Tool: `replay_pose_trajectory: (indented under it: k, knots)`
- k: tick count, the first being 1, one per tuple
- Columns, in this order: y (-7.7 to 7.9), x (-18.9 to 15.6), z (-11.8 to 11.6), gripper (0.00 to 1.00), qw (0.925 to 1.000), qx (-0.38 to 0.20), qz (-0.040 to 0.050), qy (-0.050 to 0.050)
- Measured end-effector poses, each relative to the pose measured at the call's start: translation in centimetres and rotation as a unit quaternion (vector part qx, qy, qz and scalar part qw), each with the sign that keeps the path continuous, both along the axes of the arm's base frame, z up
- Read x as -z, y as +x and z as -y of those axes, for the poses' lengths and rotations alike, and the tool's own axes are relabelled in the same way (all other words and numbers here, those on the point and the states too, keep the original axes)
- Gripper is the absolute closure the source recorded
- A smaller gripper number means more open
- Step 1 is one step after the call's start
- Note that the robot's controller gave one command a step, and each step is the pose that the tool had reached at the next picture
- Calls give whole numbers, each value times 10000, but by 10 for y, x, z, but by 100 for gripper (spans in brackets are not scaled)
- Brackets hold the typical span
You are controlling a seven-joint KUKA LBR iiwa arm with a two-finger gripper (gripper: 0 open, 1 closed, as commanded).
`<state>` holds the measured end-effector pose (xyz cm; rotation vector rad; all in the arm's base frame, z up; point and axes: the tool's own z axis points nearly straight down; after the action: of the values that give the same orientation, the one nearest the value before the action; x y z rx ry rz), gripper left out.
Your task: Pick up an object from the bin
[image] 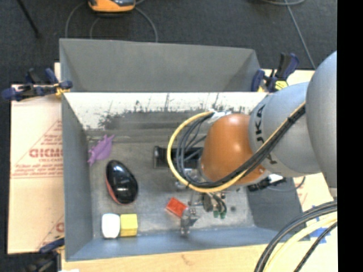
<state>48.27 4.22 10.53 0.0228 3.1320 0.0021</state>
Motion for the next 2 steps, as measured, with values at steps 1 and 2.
replay_pose_trajectory:
  k: [1, 2]
  knots:
    - [15, 33, 2, 100, 10000, 69, -21, -3]
    - [15, 33, 2, 100, 10000, 68, -21, -3]
